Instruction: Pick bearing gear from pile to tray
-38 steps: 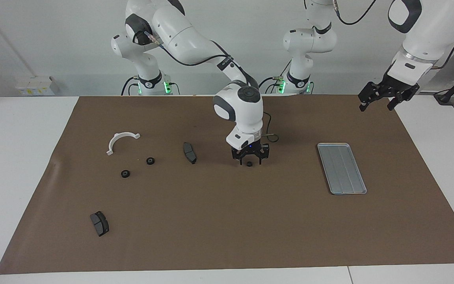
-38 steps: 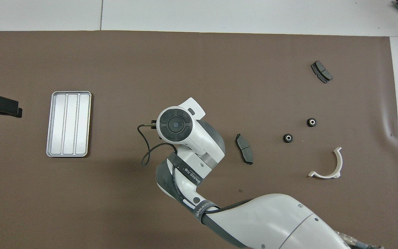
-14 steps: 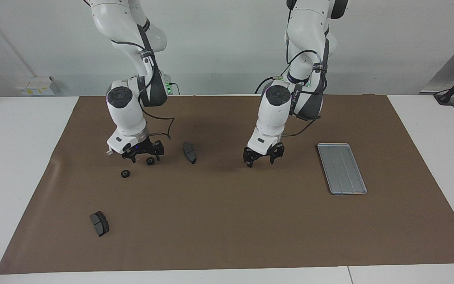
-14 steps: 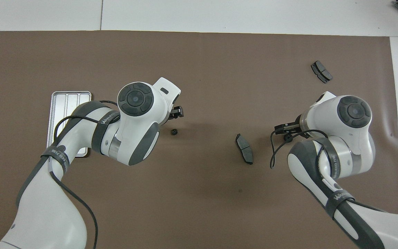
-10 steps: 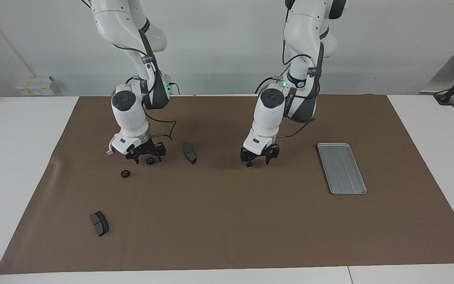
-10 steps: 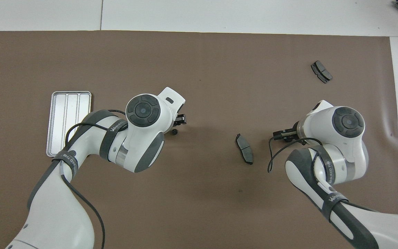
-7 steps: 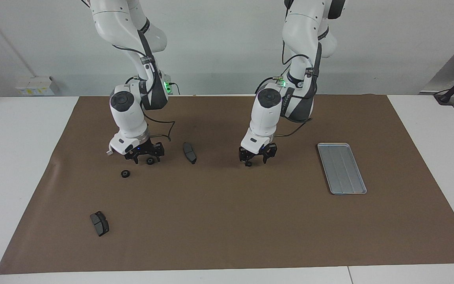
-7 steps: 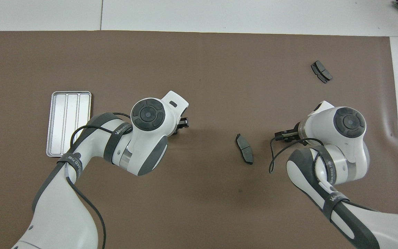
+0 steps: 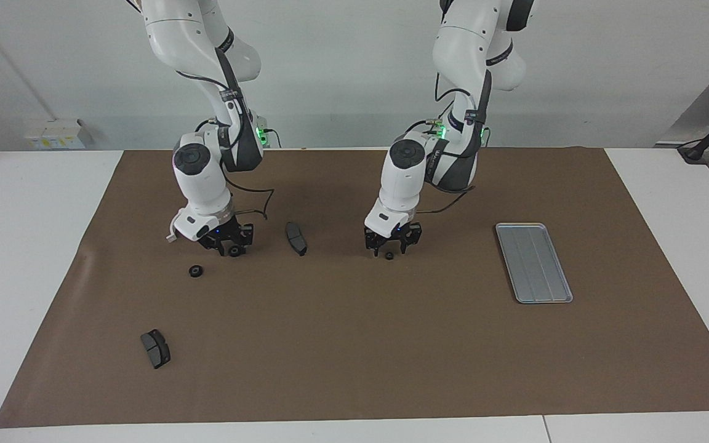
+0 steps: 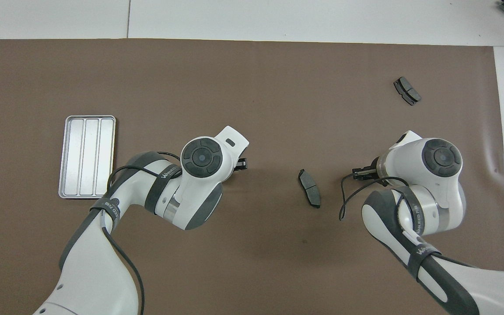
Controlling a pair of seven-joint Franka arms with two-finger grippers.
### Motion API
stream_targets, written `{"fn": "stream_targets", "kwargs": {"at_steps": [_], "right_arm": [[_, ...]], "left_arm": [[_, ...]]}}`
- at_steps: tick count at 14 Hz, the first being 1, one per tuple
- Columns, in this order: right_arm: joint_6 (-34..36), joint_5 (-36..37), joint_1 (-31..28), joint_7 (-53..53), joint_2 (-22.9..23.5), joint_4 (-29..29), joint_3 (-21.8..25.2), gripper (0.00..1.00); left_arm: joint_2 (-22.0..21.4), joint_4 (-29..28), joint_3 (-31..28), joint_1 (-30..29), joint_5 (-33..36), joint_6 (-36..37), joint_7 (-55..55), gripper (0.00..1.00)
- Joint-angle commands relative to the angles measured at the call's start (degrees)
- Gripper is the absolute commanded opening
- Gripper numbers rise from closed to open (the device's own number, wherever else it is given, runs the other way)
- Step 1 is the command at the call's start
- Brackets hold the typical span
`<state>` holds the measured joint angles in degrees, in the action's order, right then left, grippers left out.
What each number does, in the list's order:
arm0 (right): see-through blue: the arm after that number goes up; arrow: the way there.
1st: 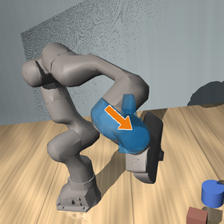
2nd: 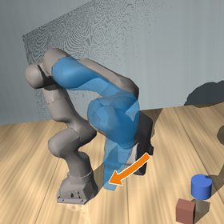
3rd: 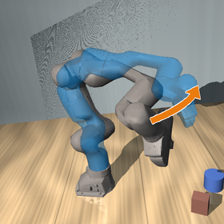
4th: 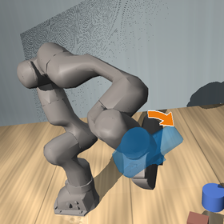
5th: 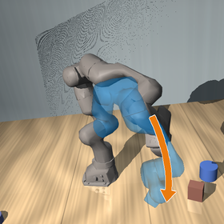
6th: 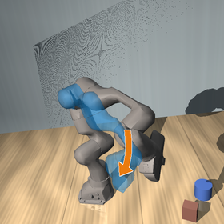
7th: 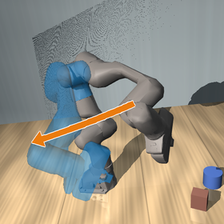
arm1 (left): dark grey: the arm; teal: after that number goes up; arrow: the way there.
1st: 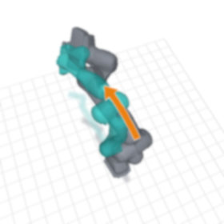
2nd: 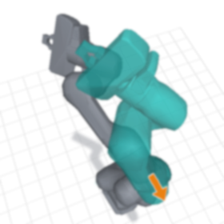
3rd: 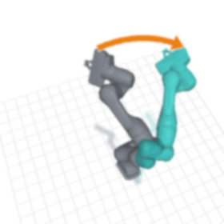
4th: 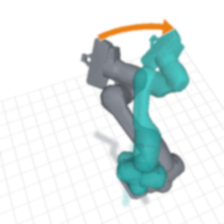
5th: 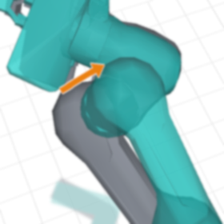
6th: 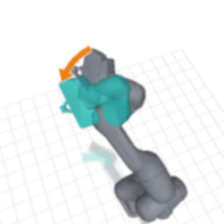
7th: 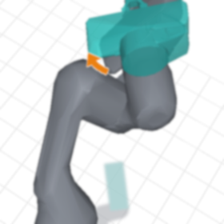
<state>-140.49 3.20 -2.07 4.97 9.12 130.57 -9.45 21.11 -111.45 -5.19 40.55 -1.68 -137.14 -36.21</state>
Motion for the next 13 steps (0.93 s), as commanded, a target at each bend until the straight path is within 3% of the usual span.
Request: {"fn": "stream_targets", "kwargs": {"at_steps": [1, 5, 13], "right_arm": [[-1.46, -1.97, -0.83, -2.51, -0.24, 0.83, -0.65, 0.4], [-1.46, -2.41, -0.57, -2.16, -0.07, 0.04, -0.65, 0.09], [0.3, -2.76, 2.59, 3.02, 0.02, -8.39, -0.74, 0.02]], "left_arm": [[-0.28, -0.96, -0.96, 0.93, -0.61, -1.38, -0.27, 0.72], [-0.1, -1.05, -0.96, 0.67, -0.61, -1.46, -0.18, 0.66], [0.16, -1.05, -0.96, 0.32, -0.61, -1.99, 0.61, 0.57]]}}
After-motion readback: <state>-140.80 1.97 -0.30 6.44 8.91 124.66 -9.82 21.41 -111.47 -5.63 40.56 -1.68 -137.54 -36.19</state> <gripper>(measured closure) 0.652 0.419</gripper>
